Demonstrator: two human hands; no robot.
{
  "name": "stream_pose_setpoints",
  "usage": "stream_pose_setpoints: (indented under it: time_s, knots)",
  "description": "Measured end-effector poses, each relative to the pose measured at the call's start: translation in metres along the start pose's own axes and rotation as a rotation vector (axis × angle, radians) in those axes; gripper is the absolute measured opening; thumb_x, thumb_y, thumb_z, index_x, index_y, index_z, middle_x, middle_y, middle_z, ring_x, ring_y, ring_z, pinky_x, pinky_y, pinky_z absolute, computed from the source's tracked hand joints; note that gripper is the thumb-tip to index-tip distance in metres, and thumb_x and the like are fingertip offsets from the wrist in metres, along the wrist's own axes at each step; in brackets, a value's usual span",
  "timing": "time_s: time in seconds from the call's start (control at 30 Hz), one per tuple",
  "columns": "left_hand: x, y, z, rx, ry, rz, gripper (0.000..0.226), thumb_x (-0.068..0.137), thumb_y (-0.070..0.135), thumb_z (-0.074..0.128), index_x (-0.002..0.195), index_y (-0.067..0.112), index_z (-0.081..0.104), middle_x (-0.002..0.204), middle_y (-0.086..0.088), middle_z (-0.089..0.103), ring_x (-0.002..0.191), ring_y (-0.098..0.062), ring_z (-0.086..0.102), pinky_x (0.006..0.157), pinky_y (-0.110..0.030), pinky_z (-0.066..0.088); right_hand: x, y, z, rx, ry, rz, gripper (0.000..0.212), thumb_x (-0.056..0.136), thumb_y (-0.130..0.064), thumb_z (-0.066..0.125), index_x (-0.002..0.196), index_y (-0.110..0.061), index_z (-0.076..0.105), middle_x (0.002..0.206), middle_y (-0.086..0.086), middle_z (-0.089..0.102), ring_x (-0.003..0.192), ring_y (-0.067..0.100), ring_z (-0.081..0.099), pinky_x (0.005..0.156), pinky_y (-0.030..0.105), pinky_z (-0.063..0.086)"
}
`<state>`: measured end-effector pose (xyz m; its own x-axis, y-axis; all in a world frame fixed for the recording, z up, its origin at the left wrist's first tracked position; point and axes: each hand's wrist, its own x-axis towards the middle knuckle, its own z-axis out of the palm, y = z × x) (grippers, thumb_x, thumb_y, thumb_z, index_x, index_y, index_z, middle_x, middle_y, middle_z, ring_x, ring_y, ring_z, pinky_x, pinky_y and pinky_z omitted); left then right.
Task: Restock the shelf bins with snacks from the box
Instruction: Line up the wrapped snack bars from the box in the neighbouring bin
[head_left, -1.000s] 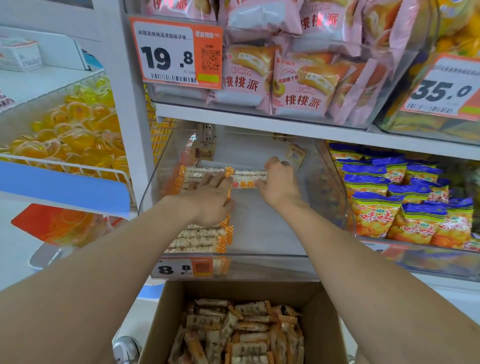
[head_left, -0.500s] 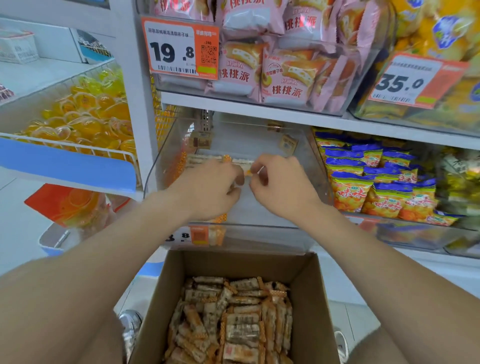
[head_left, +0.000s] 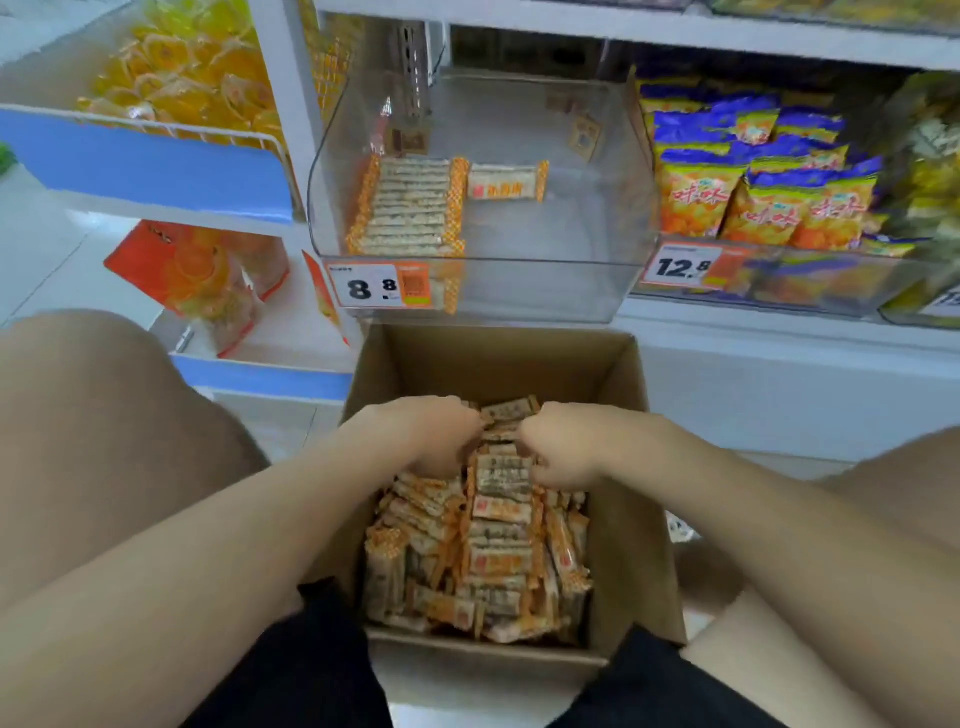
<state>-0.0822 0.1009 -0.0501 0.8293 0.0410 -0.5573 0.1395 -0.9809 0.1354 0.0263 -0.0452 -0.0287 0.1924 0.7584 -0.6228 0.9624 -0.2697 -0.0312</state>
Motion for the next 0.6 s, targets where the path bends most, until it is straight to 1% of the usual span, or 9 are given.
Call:
stream_pose_setpoints:
  time_s: [0.07,0.17,0.27,0.33,0.4,0.47,0.5,0.53,0.6]
  knots:
    - [0.016,-0.007,0.032,-0.042,-0.100,-0.053,0.017,0.101,0.020,0.056,0.115,0.017,0.063,0.114,-0.006,0.067,0.091,-0.023,0.060,0.077,-0.035,0.051,0.011,-0.007,0.013,-0.032,-0.036,0.008,0.009,0.099,-0.020,0.053,0.103,-0.016,0.061,0.094,0.003,0.060,0.081,0.024,0.066,0.070,0.042,0.062]
    - [0.032,-0.027,0.088,-0.003,-0.249,-0.119,0.018,0.102,0.027,0.056,0.117,0.018,0.060,0.125,-0.008,0.066,0.102,-0.025,0.063,0.091,-0.038,0.054,0.020,-0.019,0.030,-0.073,-0.060,-0.021,0.005,0.101,-0.015,0.053,0.103,-0.016,0.058,0.089,0.002,0.057,0.073,0.019,0.061,0.056,0.034,0.052]
    - [0.040,-0.031,0.125,0.009,-0.425,-0.154,0.040,0.099,0.031,0.068,0.135,0.015,0.058,0.136,-0.007,0.061,0.117,-0.029,0.062,0.098,-0.037,0.052,0.027,-0.029,0.043,-0.091,-0.113,-0.077,0.013,0.102,-0.014,0.054,0.112,-0.013,0.062,0.094,0.003,0.058,0.077,0.018,0.060,0.058,0.032,0.052]
    - [0.042,-0.024,0.134,0.014,-0.511,-0.140,0.055,0.099,0.023,0.070,0.148,0.009,0.049,0.148,-0.010,0.052,0.133,-0.033,0.053,0.106,-0.037,0.046,0.034,-0.032,0.048,-0.114,-0.142,-0.104,0.013,0.101,-0.012,0.056,0.114,-0.013,0.059,0.094,0.003,0.055,0.078,0.019,0.060,0.058,0.033,0.052]
    - [0.046,-0.018,0.138,0.020,-0.472,-0.126,0.053,0.107,0.013,0.054,0.156,0.004,0.037,0.162,-0.015,0.039,0.145,-0.036,0.042,0.117,-0.040,0.038,0.040,-0.034,0.048,-0.131,-0.144,-0.109,0.012,0.100,-0.009,0.057,0.110,-0.015,0.055,0.090,0.003,0.053,0.076,0.019,0.059,0.054,0.033,0.048]
    - [0.046,-0.015,0.139,0.002,-0.427,-0.109,0.050,0.111,0.014,0.043,0.159,0.004,0.032,0.167,-0.016,0.031,0.151,-0.035,0.033,0.123,-0.041,0.028,0.044,-0.035,0.046,-0.150,-0.121,-0.111,0.010,0.098,-0.007,0.057,0.104,-0.014,0.055,0.089,0.004,0.054,0.075,0.020,0.062,0.052,0.032,0.047]
    - [0.044,-0.014,0.138,-0.008,-0.430,-0.115,0.049,0.110,0.016,0.045,0.157,0.004,0.035,0.165,-0.015,0.033,0.151,-0.035,0.034,0.122,-0.039,0.028,0.046,-0.035,0.045,-0.157,-0.109,-0.113,0.008,0.098,-0.007,0.057,0.102,-0.014,0.056,0.090,0.004,0.055,0.075,0.021,0.063,0.051,0.032,0.047]
    - [0.042,-0.014,0.134,-0.013,-0.444,-0.128,0.047,0.107,0.017,0.054,0.151,0.006,0.044,0.159,-0.015,0.042,0.145,-0.034,0.042,0.117,-0.037,0.035,0.048,-0.035,0.044,-0.155,-0.102,-0.113,0.009,0.098,-0.007,0.056,0.102,-0.014,0.057,0.090,0.004,0.056,0.075,0.022,0.064,0.051,0.032,0.046]
    - [0.038,-0.019,0.125,-0.060,-0.436,-0.145,0.039,0.094,0.018,0.077,0.129,0.009,0.062,0.135,-0.013,0.060,0.111,-0.028,0.062,0.086,-0.032,0.057,0.052,-0.034,0.039,-0.140,-0.089,-0.107,0.009,0.100,-0.008,0.053,0.102,-0.015,0.058,0.090,0.004,0.058,0.073,0.022,0.063,0.049,0.032,0.044]
